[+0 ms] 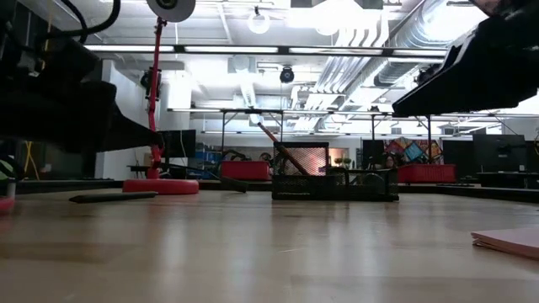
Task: Pick and place office supplies into organizer
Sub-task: Put the black pen into the desk organizer
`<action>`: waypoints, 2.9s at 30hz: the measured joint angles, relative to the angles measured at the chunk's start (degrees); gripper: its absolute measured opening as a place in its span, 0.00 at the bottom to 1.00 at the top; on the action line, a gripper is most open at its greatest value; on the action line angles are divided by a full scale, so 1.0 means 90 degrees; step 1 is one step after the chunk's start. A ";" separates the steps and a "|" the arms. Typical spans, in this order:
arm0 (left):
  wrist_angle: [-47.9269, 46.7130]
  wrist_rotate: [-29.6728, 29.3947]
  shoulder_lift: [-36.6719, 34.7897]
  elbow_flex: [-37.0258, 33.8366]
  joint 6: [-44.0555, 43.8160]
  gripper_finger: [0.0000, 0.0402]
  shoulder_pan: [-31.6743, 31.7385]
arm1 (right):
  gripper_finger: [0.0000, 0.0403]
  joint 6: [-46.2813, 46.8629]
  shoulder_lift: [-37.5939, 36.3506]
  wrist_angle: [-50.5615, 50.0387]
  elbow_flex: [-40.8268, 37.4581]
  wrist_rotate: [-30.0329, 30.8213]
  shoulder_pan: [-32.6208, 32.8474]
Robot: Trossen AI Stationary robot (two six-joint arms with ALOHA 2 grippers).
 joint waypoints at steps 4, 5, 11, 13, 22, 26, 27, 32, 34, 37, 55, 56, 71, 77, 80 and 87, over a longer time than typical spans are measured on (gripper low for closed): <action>-0.0006 -0.0400 -0.0009 -0.0141 -0.0240 0.32 0.0112 | 0.41 -0.0357 0.0000 0.0023 0.0000 0.0077 -0.0003; -0.0012 -0.0299 -0.0009 -0.0185 -0.0312 0.32 0.0165 | 0.41 -0.0394 0.0000 0.0055 0.0000 0.0074 -0.0005; -0.0020 0.0727 -0.0012 -0.0494 -0.1116 0.32 0.0679 | 0.40 -0.0433 0.0000 0.0175 0.0000 -0.0352 -0.0002; -0.0022 0.0967 -0.0012 -0.0583 -0.1280 0.32 0.0842 | 0.39 -0.0433 0.0000 0.0213 0.0000 -0.0597 -0.0002; -0.0038 0.1480 -0.0012 -0.0692 -0.1561 0.18 0.1279 | 0.36 -0.0372 -0.0002 0.0438 0.0002 -0.1327 0.0133; -0.0123 0.2017 -0.0012 -0.0687 -0.1554 0.11 0.1457 | 0.36 -0.0292 -0.0002 0.0440 0.0002 -0.1358 0.0276; -0.0233 0.2153 -0.0012 -0.0687 -0.1580 0.09 0.1507 | 0.36 -0.0295 -0.0002 0.0441 0.0002 -0.1359 0.0308; -0.1143 0.2259 -0.0034 -0.0674 -0.2225 0.04 0.1727 | 0.36 -0.0311 -0.0002 0.0444 0.0002 -0.1313 0.0433; -0.1183 0.2247 -0.0035 -0.0671 -0.2308 0.03 0.1763 | 0.36 -0.0289 -0.0002 0.0445 0.0002 -0.1308 0.0461; -0.1022 0.2280 -0.0019 -0.0665 -0.1768 0.03 0.1739 | 0.36 -0.0263 -0.0002 0.0445 0.0002 -0.1282 0.0466; -0.0699 0.3006 -0.0024 -0.0544 -0.1592 0.01 0.1691 | 0.36 -0.0139 -0.0002 0.0440 0.0002 -0.1408 0.0466; -0.0625 0.3104 -0.0019 -0.0492 -0.1384 0.01 0.1634 | 0.36 -0.0146 -0.0002 0.0440 0.0002 -0.1406 0.0466; -0.1592 0.4322 -0.0013 0.0612 0.0237 0.00 0.1622 | 0.36 -0.0265 -0.0002 0.0421 0.0002 -0.1414 0.0466; -0.1445 0.4223 0.0003 0.0904 0.0798 0.01 0.1581 | 0.36 -0.0265 -0.0005 0.0415 0.0002 -0.1423 0.0466; -0.1434 0.3534 0.0000 0.0909 0.0461 0.01 0.1457 | 0.36 -0.0193 -0.0005 0.0382 0.0002 -0.1460 0.0465; -0.1882 0.2672 -0.0099 0.0896 0.0125 0.06 0.1210 | 0.36 -0.0091 -0.0005 0.0290 0.0002 -0.1548 0.0541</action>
